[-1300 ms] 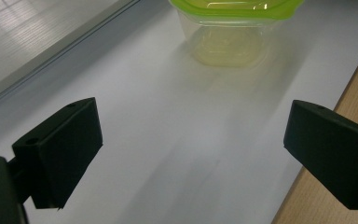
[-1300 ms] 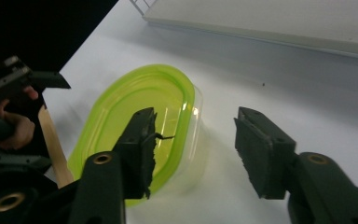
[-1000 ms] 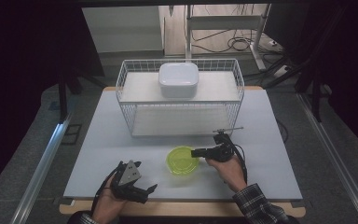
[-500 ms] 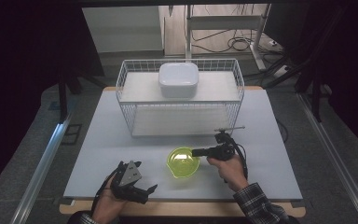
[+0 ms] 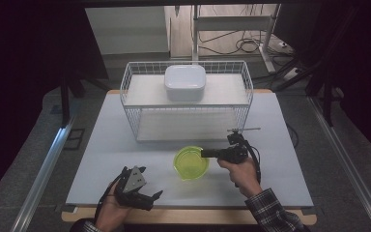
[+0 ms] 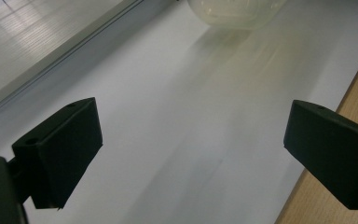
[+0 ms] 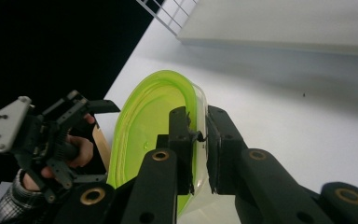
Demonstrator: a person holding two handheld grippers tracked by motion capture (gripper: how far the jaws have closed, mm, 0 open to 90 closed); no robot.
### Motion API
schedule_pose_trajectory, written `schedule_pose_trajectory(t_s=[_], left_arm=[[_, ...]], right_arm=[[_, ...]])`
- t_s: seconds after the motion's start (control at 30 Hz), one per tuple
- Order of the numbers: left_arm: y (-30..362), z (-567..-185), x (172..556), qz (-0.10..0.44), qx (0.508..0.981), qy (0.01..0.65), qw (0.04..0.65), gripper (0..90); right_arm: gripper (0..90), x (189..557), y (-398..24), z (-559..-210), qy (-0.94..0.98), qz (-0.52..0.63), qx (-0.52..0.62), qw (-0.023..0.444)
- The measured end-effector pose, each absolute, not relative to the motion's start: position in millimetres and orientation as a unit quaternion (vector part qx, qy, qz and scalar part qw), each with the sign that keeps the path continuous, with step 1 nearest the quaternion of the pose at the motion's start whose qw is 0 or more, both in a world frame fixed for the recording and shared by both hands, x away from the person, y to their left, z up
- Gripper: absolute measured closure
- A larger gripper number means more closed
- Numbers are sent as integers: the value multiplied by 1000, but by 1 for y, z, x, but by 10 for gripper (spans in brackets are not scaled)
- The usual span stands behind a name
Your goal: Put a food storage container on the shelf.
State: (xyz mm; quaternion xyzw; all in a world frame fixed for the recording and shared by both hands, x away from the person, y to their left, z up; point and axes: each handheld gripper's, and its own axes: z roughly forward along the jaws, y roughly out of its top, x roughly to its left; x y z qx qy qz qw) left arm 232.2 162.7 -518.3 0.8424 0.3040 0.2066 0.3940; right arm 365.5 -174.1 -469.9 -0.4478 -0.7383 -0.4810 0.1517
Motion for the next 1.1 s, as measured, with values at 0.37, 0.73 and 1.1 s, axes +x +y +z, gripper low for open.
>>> schedule_pose_trajectory(t_s=[0.37,0.73,1.1], left_arm=[[163,-519,233,207,841,308,393,35],[163,-518,233,207,841,308,393,35],[164,-519,233,206,842,309,391,35]], right_arm=[[813,365,-179,-448,-733,-500,-440,139],[814,368,-182,-419,-728,-518,-430,126],[814,378,-184,-386,-718,-538,-426,113]])
